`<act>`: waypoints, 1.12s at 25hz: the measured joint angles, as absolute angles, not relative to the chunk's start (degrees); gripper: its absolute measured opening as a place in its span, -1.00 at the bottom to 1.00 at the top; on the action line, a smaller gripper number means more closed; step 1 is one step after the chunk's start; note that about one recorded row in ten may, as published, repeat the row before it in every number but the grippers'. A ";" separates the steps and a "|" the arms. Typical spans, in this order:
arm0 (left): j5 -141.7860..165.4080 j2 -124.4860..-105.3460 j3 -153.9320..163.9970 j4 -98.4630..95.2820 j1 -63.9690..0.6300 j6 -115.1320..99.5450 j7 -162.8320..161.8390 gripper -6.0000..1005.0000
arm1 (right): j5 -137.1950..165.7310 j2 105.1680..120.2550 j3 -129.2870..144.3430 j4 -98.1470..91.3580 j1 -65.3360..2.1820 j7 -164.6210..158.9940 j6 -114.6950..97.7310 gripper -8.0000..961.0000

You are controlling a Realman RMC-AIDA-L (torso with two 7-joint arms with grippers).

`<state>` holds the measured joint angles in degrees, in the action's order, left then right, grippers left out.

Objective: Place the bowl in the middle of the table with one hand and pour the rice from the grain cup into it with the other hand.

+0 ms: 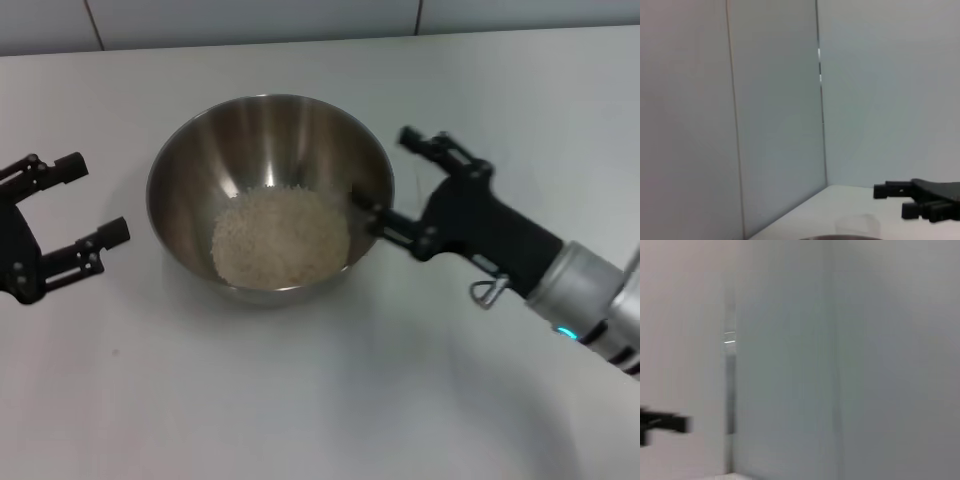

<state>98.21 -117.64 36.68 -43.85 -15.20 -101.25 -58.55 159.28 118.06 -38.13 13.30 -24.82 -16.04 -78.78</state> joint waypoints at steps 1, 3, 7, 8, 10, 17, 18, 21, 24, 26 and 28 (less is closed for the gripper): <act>98.50 -117.63 36.68 -43.85 -15.20 -101.80 -58.55 0.56 | 160.83 117.96 -38.13 13.25 -25.53 -16.11 -78.79 0.68; 99.26 -117.67 36.68 -43.85 -15.20 -102.90 -58.56 0.56 | 163.85 117.90 -38.18 13.27 -26.44 -16.10 -78.83 0.68; 99.60 -117.88 37.46 -43.85 -15.04 -103.40 -58.21 0.56 | 166.54 118.14 -38.33 13.48 -27.49 -15.60 -78.91 0.69; 99.63 -117.91 37.93 -43.85 -14.97 -103.41 -58.08 0.56 | 166.56 118.19 -38.17 13.48 -27.65 -15.56 -78.91 0.69; 99.69 -117.92 38.61 -43.86 -14.95 -103.37 -57.98 0.56 | 166.61 118.37 -37.91 13.50 -27.77 -15.47 -78.91 0.69; 99.76 -117.95 39.40 -43.88 -15.47 -102.49 -57.91 0.56 | 166.69 118.91 -38.11 13.54 -27.05 -14.74 -78.77 0.68; 99.76 -117.95 39.40 -43.90 -15.70 -102.44 -57.89 0.56 | 166.69 118.95 -38.09 13.54 -27.03 -14.68 -78.63 0.69; 99.76 -117.95 39.33 -43.88 -16.65 -102.14 -57.85 0.56 | 166.72 119.01 -38.07 13.54 -26.98 -14.63 -78.48 0.69; 99.76 -117.95 39.51 -43.48 -17.25 -101.76 -57.63 0.56 | 166.73 119.01 -38.03 13.54 -26.88 -14.61 -78.48 0.69; 99.75 -117.95 39.54 -43.34 -17.27 -101.67 -57.35 0.56 | 166.73 119.05 -37.92 13.54 -26.86 -14.61 -78.45 0.69; 99.53 -118.03 39.56 -43.06 -17.26 -101.61 -56.53 0.56 | 166.73 119.06 -37.90 13.54 -26.81 -14.60 -78.42 0.69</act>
